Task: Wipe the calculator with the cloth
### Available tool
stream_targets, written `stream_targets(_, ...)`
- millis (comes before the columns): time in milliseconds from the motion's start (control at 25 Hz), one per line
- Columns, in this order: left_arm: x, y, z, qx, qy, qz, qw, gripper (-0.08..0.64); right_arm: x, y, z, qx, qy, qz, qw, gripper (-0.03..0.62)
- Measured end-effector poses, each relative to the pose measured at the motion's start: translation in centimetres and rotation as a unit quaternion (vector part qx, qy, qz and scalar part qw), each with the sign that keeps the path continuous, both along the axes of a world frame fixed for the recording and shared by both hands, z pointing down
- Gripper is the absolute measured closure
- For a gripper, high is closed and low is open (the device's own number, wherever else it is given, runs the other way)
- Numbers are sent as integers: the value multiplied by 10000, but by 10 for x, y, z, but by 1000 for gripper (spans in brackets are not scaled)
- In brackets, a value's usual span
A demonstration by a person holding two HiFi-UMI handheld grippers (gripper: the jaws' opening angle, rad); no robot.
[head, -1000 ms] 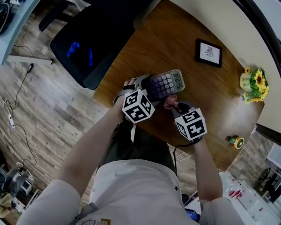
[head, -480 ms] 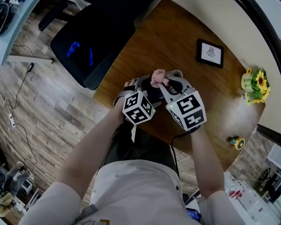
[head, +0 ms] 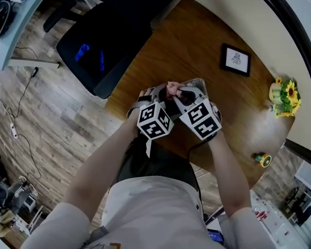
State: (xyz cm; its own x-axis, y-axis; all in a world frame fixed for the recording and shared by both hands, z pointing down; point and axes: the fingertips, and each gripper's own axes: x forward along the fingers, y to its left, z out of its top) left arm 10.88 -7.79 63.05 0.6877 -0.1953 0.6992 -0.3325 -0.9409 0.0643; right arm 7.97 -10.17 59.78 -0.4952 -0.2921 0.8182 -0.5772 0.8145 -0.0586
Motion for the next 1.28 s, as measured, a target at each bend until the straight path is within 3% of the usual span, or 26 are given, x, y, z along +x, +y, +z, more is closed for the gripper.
stream_targets(200,0,-1,0,3,5,-10,10000,74,21,-7,0,12,256,-23,9997,545)
stream_targets(360,1,-1,0,-5,5,-9,10000,74,55,-17,-1,158,642,293,9974,546)
stream_targets(480,1,-1,-1,6,6,5,10000,74,92,-24,1,335,1200,556,9906,548)
stream_targets(640,0,-1,-1,-3,9,4,10000,74,119,-39,-27,800,1581,1004,9790,548)
stream_targets(800,1,0,-1,-6,-7,3,10000,74,95,-44,-70,1146,478,1446,9817,546)
stream_targets(920,0,-1,-1,-12,-3,10,10000,74,50,-27,-76,1000,-93,861,9912,543)
stream_targets(1080,0,-2,-1,-12,19,4,10000,74,8,0,-51,597,-195,134,9979,543)
stream_targets(1280,-5,-1,-1,-10,-12,7,10000,74,-17,29,-10,217,-86,-172,9996,543)
